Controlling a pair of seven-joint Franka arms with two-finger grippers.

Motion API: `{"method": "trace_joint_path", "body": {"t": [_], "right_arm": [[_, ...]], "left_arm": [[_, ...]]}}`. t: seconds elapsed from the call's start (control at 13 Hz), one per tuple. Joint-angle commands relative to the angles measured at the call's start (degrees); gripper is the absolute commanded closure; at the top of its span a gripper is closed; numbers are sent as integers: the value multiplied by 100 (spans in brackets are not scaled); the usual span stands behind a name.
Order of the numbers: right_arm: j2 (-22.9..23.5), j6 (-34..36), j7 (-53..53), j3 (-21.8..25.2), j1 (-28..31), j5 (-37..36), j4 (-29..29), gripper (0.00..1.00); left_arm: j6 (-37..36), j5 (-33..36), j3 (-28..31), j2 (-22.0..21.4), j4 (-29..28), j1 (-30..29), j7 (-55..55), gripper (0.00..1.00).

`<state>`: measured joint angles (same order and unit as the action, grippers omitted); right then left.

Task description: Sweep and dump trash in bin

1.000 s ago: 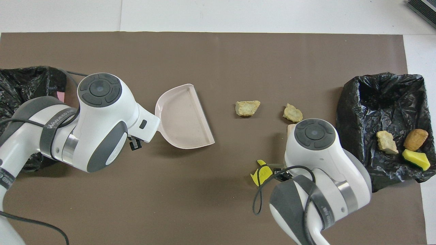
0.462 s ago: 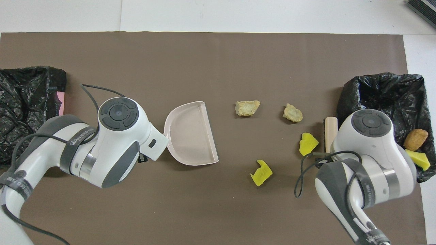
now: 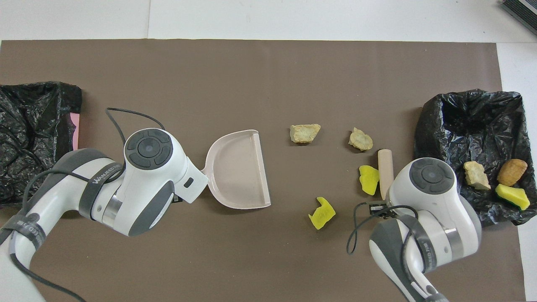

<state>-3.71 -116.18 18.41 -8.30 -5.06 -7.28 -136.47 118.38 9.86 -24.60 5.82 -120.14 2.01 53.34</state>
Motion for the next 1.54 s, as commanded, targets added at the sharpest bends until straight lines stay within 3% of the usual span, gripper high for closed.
{"method": "trace_joint_path", "body": {"t": [0.0,0.62,0.92,1.08,1.23,1.46], "right_arm": [[423,-141,-57,-22,-406,454,322,100],[1328,-151,-65,-40,-1759,1263,1455,100],[1811,-212,-13,-66,-2218,2124,2201,100],[2084,-658,206,-66,-2350,2607,2405,100],[2077,-582,225,-58,-2264,2724,2414,100],[1823,155,242,48,-1930,2540,2493,100]], "left_arm": [[167,-72,79,-257,-317,89,168,100],[519,-20,70,-591,-853,98,132,100],[519,-20,61,-714,-1020,107,132,100],[528,-20,52,-775,-1125,107,132,100],[528,-20,52,-784,-1143,107,132,100],[554,-20,52,-784,-1143,107,124,100]]}}
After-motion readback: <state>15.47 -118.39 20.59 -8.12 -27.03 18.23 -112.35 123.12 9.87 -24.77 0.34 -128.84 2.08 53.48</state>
